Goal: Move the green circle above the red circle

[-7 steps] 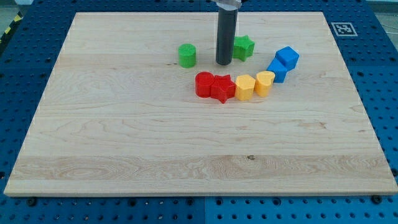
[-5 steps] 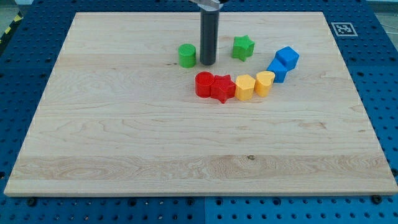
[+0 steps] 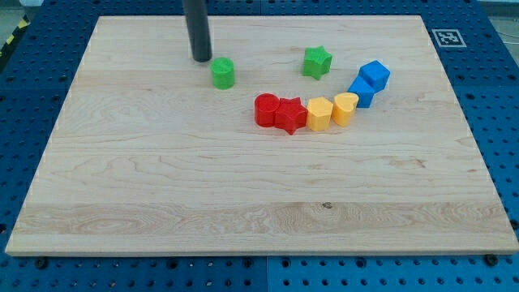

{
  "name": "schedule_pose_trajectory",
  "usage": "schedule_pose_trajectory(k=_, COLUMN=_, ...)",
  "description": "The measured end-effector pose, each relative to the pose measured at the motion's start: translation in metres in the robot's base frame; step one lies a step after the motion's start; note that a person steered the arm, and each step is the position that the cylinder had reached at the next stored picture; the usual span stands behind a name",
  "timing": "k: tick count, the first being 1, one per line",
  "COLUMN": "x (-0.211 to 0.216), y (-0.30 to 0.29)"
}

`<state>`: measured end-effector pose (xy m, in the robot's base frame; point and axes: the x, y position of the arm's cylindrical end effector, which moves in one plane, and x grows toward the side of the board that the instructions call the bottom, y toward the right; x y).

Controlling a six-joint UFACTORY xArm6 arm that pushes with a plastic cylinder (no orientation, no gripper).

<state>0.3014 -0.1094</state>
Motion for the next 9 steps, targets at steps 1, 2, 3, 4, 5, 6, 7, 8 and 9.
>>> schedule_pose_trajectory(k=1, x=0.031, y=0.000)
schedule_pose_trajectory(k=2, x=0.048, y=0.013)
schedule_pose_trajectory(k=3, x=0.049, y=0.052)
schedule_pose_trajectory(k=4, x=0.054, y=0.070)
schedule_pose_trajectory(k=5, x=0.062, y=0.071)
schedule_pose_trajectory(k=6, x=0.041, y=0.056)
schedule_pose_trajectory(k=7, x=0.040, y=0.065)
schedule_pose_trajectory(k=8, x=0.040, y=0.067)
schedule_pose_trajectory(k=9, x=0.042, y=0.086)
